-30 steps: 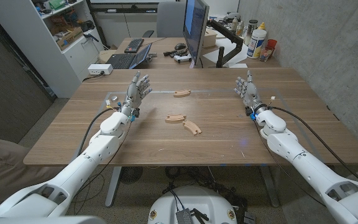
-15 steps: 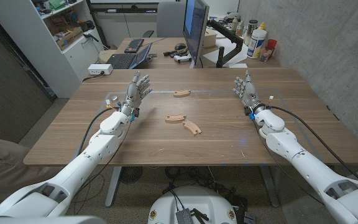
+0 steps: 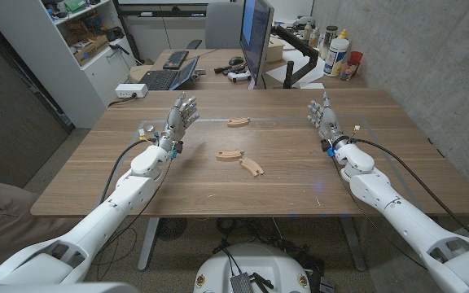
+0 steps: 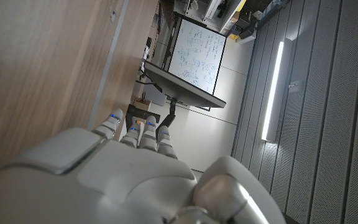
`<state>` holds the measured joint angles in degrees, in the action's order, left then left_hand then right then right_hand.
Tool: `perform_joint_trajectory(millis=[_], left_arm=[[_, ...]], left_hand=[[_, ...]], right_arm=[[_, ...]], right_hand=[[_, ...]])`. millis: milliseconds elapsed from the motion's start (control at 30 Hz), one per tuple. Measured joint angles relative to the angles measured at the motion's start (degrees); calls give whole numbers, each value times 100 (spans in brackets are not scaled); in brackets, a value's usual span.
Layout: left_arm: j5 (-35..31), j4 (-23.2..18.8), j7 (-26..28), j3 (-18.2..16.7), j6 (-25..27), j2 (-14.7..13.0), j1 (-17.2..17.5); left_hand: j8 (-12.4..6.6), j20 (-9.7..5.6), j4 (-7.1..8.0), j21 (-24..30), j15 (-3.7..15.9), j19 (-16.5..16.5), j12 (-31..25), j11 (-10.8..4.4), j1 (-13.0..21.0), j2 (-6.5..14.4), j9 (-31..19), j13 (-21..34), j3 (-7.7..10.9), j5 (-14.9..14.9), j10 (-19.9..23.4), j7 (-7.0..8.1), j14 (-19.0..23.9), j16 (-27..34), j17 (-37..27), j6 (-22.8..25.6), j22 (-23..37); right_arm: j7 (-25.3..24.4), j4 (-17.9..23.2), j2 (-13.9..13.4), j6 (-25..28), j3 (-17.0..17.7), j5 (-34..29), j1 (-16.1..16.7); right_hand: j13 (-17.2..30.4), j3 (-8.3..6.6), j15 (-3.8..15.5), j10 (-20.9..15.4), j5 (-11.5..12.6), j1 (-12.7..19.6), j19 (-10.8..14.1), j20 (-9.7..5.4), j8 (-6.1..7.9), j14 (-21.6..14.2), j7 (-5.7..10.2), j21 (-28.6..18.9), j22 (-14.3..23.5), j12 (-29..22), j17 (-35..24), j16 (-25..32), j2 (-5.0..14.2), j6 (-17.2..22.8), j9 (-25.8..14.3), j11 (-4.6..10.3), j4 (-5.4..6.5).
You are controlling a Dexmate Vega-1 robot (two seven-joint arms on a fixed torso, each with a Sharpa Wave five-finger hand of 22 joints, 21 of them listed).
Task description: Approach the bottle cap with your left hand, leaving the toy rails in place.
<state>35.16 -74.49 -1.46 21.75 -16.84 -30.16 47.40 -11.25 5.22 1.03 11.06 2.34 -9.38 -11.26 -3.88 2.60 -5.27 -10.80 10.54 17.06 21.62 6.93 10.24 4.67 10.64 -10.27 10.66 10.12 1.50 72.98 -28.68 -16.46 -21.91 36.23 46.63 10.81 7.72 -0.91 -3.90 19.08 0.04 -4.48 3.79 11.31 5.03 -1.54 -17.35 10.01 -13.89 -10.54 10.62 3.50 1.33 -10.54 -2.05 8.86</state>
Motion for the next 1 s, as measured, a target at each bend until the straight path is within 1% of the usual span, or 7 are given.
perform_joint_trajectory(millis=[467,500,600,667,800,900,1000], left_arm=[[-281,-516,311,3,102,-314,200],[-472,-568,516,3,222,-350,218],[-564,-642,602,3,274,-402,243],[-621,-713,662,3,303,-451,264],[-729,-787,756,3,342,-505,289],[-842,-833,857,3,374,-540,302],[-957,-879,968,3,413,-570,311]], left_hand=[[0,-32,-16,0,-21,32,0,0,0,0,1,-1,16,0,0,0,-40,-31,1,0,0],[0,-32,-16,0,-5,32,0,0,0,0,1,-1,16,0,-1,0,-58,-32,1,0,0],[0,-32,-16,0,-27,32,0,0,0,0,1,-1,16,0,0,0,-98,-33,1,0,1],[0,-116,-16,0,-27,79,0,1,0,0,1,-1,16,0,-1,0,-98,-33,1,0,1],[0,-585,-65,-27,-27,170,0,41,67,11,1,-1,16,22,41,-51,-205,-33,13,51,1],[0,-638,-73,-48,-57,204,0,41,70,8,1,-1,24,22,41,-72,-234,-33,15,72,1],[0,-603,-83,-51,-29,239,0,41,92,30,1,-1,32,22,41,-72,-264,-33,15,72,1]], right_arm=[[-42,68,-31,7,13,-16,53],[-44,73,-31,7,13,-19,54],[-45,73,-29,7,10,-26,54],[-49,74,-24,5,8,-31,54],[-63,73,-19,-1,7,-32,54],[-64,74,-16,-17,7,-36,56],[-64,73,-16,-32,7,-38,61]], right_hand=[[-1,24,-1,24,0,25,-31,-31,0,61,0,55,-1,1,1,-26,25,0,1,-23,-24],[-1,24,-1,24,0,30,-31,-31,0,61,0,62,-1,1,1,-26,30,0,1,-23,-24],[-1,24,-1,24,0,30,-31,-31,0,61,0,62,-1,1,1,-26,30,0,1,-23,-24],[-1,24,-1,24,0,30,-31,-31,0,61,0,62,-1,1,1,-26,30,0,1,-23,-24],[-1,24,-1,24,0,31,-30,-31,0,61,0,84,-1,1,1,-26,31,0,1,-23,-24],[-1,24,-1,24,16,61,-30,-31,0,61,0,84,-1,1,1,-26,61,0,1,-23,-24],[-2,24,31,24,21,61,-30,-31,0,92,0,84,-1,1,1,-26,61,0,1,-23,-24]])
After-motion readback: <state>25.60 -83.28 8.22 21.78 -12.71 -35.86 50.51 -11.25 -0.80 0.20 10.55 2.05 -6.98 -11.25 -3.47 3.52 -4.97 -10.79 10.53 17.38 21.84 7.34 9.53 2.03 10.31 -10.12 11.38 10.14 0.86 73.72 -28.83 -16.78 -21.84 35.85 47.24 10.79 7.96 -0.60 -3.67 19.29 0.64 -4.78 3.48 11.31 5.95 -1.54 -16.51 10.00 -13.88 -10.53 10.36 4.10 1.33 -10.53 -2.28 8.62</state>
